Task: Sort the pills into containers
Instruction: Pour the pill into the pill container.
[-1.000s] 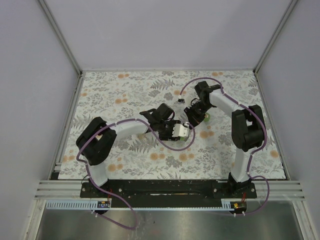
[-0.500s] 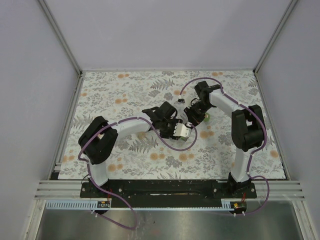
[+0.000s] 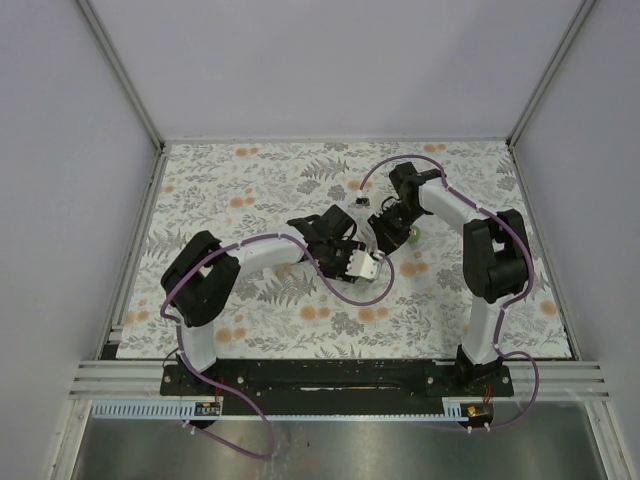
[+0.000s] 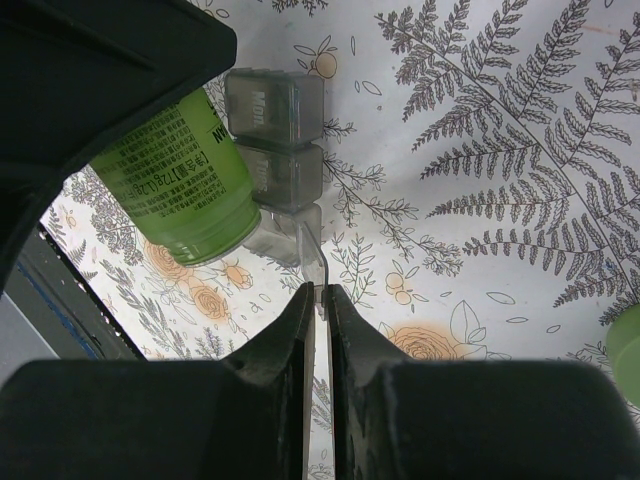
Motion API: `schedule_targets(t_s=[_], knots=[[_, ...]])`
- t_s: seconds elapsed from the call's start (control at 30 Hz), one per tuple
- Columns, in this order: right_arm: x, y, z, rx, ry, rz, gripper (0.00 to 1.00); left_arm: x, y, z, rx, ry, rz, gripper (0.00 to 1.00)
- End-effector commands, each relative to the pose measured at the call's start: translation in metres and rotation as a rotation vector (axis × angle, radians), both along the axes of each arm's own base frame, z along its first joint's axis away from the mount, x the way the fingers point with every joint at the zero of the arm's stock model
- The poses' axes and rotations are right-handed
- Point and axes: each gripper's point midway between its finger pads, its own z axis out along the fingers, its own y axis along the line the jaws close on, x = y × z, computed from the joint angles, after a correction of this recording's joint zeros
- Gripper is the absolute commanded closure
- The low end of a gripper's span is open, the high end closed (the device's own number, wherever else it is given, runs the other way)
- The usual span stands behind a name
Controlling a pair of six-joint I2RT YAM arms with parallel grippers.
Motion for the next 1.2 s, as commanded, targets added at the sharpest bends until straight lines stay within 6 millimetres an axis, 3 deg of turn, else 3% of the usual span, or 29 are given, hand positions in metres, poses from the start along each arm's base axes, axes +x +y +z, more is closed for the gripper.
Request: schedule_targets(t_s=[0.0,0.73,1.17], knots=[[0.0039,0.0012,0.0038,0.014,-0.008,0.008,0.96,0.0103,-0.0128,0.0161,-0.028,-0.068,-0.039,1.0],[0.0028,0.0001,0.0029,0.012,-0.004,0.011,0.97,0.0181,-0.0215,0.0236,-0.025,-0.113,-0.047,1.0],[0.0035,0.0002,0.0019,0.009,0.0,0.008,0.97,0.0157,-0.0167,0.016,0.021,-0.146,-0.083,1.0]])
